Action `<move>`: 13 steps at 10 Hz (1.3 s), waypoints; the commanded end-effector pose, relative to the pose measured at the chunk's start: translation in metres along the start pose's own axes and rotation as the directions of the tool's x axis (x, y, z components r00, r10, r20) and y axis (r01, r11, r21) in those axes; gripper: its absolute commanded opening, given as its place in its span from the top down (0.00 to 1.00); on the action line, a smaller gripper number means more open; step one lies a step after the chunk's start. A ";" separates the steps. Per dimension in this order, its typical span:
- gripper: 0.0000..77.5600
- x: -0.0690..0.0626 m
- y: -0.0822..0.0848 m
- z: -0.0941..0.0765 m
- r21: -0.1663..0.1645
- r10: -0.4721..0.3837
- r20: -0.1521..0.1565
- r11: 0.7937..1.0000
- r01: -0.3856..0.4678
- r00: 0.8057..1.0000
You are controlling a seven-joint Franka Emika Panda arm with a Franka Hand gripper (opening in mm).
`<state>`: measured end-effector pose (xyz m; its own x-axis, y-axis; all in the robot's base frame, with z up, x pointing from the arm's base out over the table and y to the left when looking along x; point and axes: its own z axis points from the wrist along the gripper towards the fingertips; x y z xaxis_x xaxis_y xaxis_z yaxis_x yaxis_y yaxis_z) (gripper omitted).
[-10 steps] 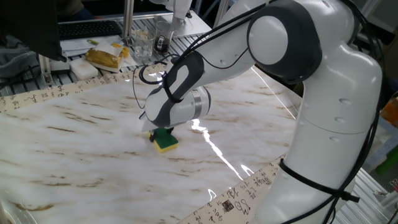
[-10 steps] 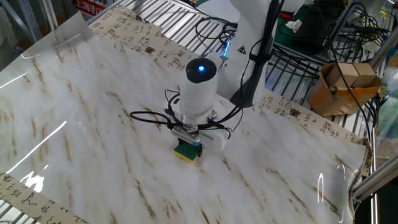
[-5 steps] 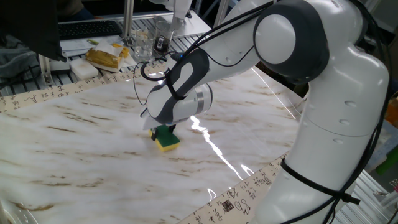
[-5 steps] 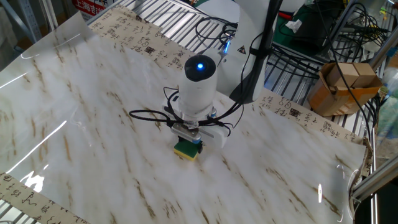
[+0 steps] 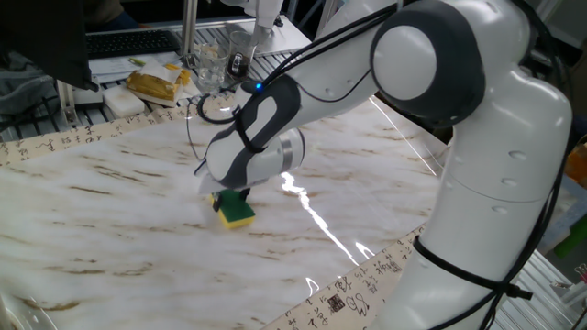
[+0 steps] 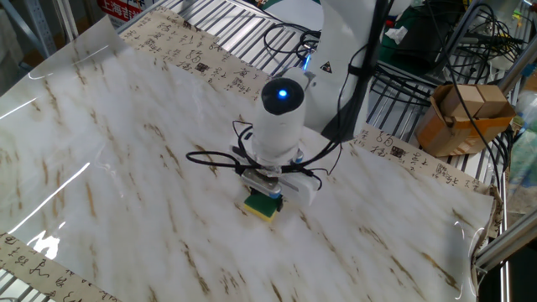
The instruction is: Clean the tabletop with a sponge
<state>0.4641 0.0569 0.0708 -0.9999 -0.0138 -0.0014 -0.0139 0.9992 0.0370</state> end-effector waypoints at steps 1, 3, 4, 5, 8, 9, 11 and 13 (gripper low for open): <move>0.99 0.004 0.009 0.011 -0.001 0.023 0.021 1.000 -0.023 1.000; 0.99 0.004 0.009 0.012 0.037 0.010 0.034 0.999 -0.011 0.999; 0.99 0.004 0.008 0.012 0.047 0.005 0.038 0.999 -0.007 0.999; 0.99 0.003 0.006 0.013 0.054 -0.001 0.044 0.999 -0.001 0.999; 0.99 0.003 -0.002 0.014 0.062 -0.025 0.051 0.998 0.022 0.998; 0.99 0.002 -0.006 0.014 0.065 -0.033 0.052 0.997 0.029 0.998; 0.99 -0.001 -0.015 0.011 0.071 -0.052 0.047 0.996 0.049 0.998; 0.99 -0.005 -0.031 0.004 0.077 -0.078 0.040 0.994 0.075 0.996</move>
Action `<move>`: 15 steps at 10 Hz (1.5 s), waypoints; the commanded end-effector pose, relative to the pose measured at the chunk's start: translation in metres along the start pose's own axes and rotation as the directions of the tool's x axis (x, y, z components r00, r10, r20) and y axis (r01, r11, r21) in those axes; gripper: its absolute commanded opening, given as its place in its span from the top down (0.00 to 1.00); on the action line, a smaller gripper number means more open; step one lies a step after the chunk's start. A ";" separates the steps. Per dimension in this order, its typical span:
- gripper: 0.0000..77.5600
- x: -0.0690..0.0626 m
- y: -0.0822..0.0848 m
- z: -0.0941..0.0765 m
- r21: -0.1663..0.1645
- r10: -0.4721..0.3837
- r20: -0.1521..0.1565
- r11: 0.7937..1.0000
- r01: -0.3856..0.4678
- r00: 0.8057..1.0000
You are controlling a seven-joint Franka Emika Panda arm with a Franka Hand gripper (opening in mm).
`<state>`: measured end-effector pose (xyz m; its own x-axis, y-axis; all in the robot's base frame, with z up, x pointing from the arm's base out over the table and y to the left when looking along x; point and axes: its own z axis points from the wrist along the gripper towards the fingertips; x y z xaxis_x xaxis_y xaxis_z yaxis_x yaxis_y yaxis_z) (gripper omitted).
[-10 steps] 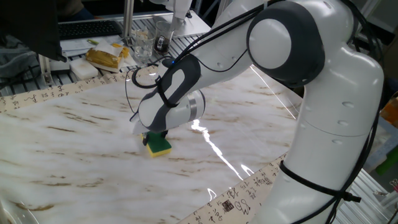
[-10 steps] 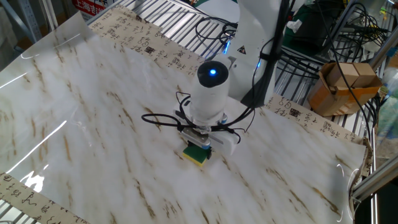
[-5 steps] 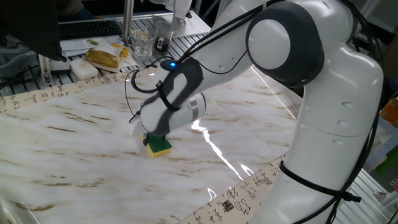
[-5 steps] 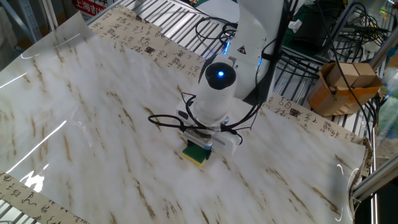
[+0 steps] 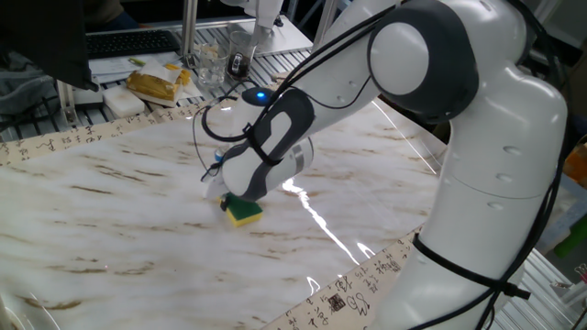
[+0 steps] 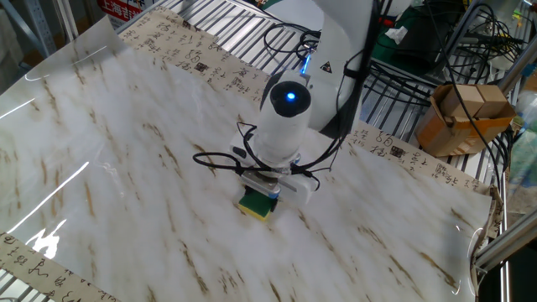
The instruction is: Clean the tabletop with a sponge
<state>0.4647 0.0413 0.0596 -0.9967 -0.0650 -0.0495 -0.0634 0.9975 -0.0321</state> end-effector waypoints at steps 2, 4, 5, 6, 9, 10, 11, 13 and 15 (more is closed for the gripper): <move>0.99 -0.007 -0.029 -0.010 0.018 -0.047 -0.008 0.999 0.047 0.999; 0.99 -0.008 -0.036 -0.018 0.007 -0.052 -0.028 0.999 0.053 0.998; 0.99 -0.007 -0.041 -0.025 -0.005 -0.050 -0.050 0.999 0.050 0.997; 0.99 -0.006 -0.041 -0.026 -0.005 -0.049 -0.051 0.999 0.049 0.997; 0.99 -0.006 -0.043 -0.029 -0.053 -0.034 -0.070 0.998 0.031 0.997; 0.99 -0.006 -0.044 -0.030 -0.064 -0.032 -0.074 0.998 0.027 0.997; 0.99 -0.007 -0.045 -0.031 -0.066 -0.031 -0.077 0.998 0.026 0.997; 0.99 -0.006 -0.046 -0.032 -0.106 -0.024 -0.092 0.994 0.014 0.995; 0.99 -0.006 -0.046 -0.032 -0.111 -0.011 -0.101 0.994 0.000 0.995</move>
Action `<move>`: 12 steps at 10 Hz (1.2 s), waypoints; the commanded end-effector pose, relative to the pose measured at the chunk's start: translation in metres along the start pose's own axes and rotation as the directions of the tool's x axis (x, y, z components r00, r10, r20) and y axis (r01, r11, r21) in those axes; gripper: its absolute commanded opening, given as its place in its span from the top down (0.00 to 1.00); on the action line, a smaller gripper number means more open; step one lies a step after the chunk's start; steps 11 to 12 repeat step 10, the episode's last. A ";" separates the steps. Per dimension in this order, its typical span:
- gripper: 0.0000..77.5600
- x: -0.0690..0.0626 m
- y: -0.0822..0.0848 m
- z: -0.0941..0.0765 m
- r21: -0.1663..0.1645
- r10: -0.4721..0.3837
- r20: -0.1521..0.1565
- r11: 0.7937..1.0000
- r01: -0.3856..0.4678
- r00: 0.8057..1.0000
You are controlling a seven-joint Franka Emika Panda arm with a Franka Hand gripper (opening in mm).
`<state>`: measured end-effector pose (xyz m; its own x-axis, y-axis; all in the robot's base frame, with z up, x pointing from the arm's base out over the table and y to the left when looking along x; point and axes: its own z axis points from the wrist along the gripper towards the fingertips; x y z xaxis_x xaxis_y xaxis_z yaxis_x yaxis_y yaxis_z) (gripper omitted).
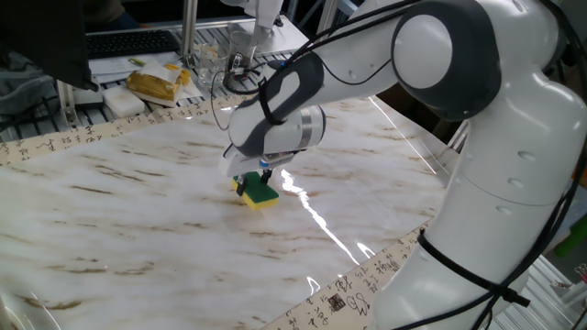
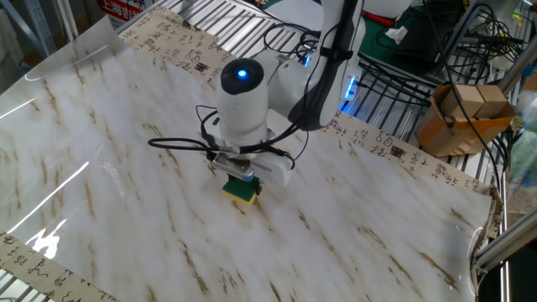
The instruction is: Clean the tabletop with a sponge
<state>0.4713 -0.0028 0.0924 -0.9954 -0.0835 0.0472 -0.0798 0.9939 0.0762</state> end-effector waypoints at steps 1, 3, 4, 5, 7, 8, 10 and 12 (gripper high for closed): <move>0.99 0.000 0.000 -0.002 -0.002 0.009 -0.009 1.000 -0.009 1.000; 0.99 0.001 -0.001 -0.003 -0.001 0.019 -0.009 1.000 -0.019 1.000; 0.99 0.002 -0.001 -0.004 0.000 0.023 -0.010 1.000 -0.023 1.000; 0.99 0.002 -0.001 -0.004 -0.001 0.027 -0.011 1.000 -0.027 1.000; 0.99 0.002 -0.001 -0.004 -0.001 0.029 -0.011 1.000 -0.029 1.000; 0.99 0.002 -0.001 -0.004 -0.001 0.030 -0.014 1.000 -0.030 0.999; 0.99 0.002 -0.001 -0.004 -0.001 0.026 -0.016 1.000 -0.026 1.000; 0.99 0.002 -0.001 -0.004 -0.001 0.026 -0.016 1.000 -0.026 1.000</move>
